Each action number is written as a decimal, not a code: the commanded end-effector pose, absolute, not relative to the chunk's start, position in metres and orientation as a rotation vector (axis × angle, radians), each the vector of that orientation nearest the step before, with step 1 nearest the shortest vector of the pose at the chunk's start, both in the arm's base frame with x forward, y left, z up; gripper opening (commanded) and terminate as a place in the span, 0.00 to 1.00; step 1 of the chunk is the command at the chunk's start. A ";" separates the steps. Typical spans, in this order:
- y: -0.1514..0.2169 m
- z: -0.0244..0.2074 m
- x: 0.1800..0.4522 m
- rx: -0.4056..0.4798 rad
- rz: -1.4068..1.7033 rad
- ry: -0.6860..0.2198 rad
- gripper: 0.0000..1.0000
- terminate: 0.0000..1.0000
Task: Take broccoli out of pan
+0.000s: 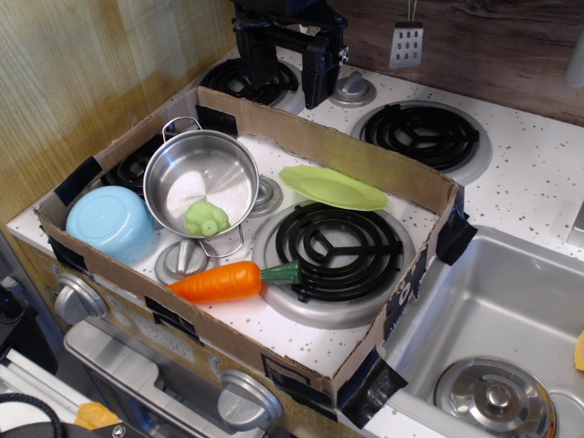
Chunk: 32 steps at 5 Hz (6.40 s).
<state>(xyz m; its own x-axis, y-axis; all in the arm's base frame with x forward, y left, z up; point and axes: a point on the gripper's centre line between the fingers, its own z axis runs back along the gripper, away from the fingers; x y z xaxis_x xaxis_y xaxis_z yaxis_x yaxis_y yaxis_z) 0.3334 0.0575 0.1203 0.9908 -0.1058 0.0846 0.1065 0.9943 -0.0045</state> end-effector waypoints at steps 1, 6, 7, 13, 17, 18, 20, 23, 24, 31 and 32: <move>0.057 0.120 0.333 -0.009 -0.106 -0.084 1.00 0.00; 0.063 0.102 0.310 0.135 0.800 -0.085 1.00 0.00; 0.074 0.093 0.302 0.136 0.856 -0.072 1.00 0.00; 0.114 0.062 0.291 0.262 0.948 -0.313 1.00 0.00; 0.117 0.030 0.278 0.190 0.937 -0.274 1.00 0.00; 0.114 0.028 0.283 0.179 0.953 -0.274 1.00 0.00; 0.114 0.022 0.280 0.176 0.953 -0.266 0.00 0.00; 0.128 0.056 0.289 0.249 0.886 -0.266 0.00 0.00; 0.122 0.080 0.291 0.319 0.883 -0.263 0.00 0.00; -0.023 0.089 0.308 0.104 1.092 -0.143 1.00 0.00; -0.021 0.100 0.310 0.104 1.084 -0.148 1.00 0.00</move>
